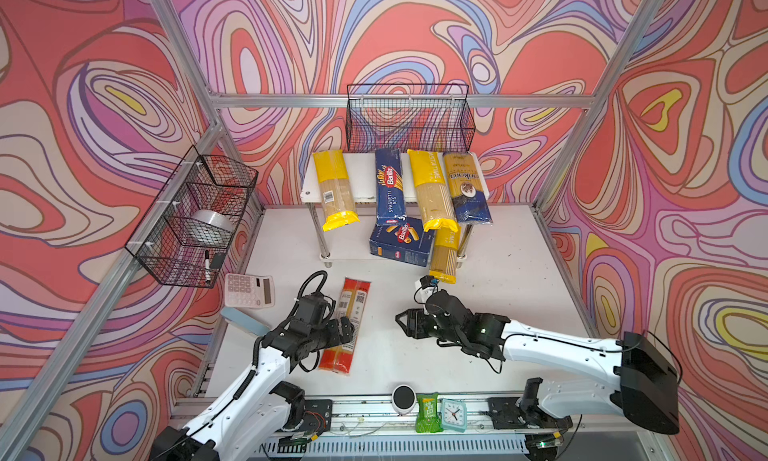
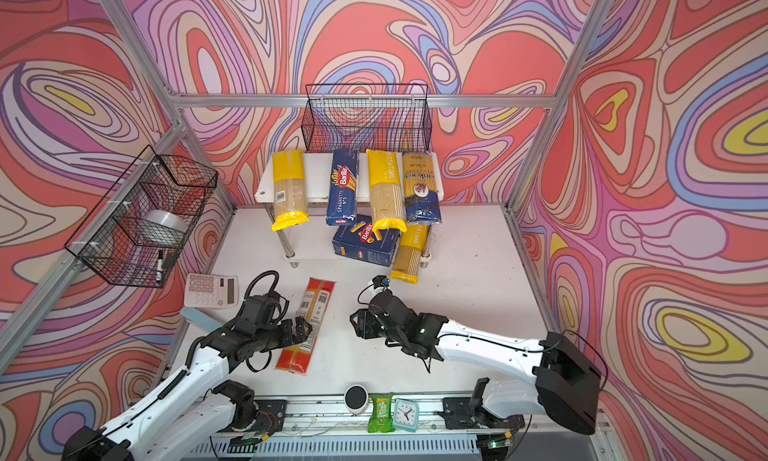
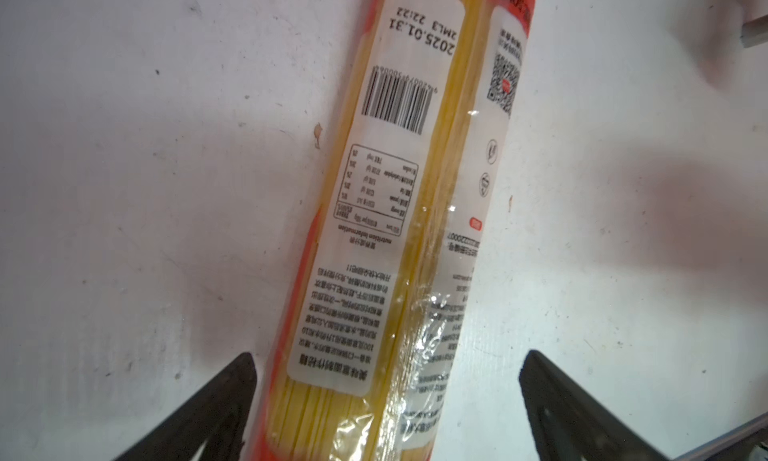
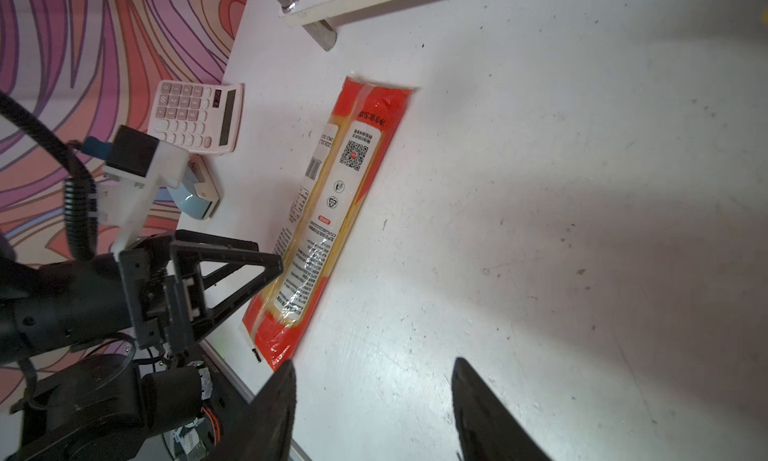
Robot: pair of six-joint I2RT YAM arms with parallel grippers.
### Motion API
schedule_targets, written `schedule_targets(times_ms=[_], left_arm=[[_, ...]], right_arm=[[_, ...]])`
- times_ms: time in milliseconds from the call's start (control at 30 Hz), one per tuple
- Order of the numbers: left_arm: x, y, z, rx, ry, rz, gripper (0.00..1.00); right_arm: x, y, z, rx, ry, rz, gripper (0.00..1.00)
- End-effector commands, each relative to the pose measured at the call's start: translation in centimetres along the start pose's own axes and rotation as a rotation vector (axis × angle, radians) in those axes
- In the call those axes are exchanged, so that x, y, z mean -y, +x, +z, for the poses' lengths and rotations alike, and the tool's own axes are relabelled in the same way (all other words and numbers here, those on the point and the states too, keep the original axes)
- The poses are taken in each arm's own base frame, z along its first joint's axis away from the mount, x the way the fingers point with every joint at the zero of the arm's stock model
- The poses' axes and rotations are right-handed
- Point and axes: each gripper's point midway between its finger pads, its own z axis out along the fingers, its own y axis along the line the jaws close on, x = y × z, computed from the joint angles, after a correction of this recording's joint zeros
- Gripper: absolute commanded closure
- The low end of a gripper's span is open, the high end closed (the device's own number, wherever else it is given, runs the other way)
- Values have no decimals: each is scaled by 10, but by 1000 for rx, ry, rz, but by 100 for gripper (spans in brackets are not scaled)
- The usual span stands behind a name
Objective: Place and organize the pasta boxes and bags onto the shelf
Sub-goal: 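Grasp the red-and-yellow spaghetti bag with the left gripper while right gripper withdraws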
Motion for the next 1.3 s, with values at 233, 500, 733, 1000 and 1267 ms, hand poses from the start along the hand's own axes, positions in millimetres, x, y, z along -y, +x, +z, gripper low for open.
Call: schedule_targets(times_ms=[233,500,733,1000,1267], left_arm=[[-4,-11,0,-22,-155,142,0],[17,-2,10,-39,-86,173,0],[11,10,26,-102,-190,220,0],[-4,12,27,-109,-269,212,0],[-4,15,36,-131,-278,202,0]], right_arm=[[56,3,-68,118,132,18,36],[75,5,-97,207,113,53,35],[83,6,-111,232,117,64,35],[86,15,-104,214,101,81,35],[82,11,-101,213,104,64,35]])
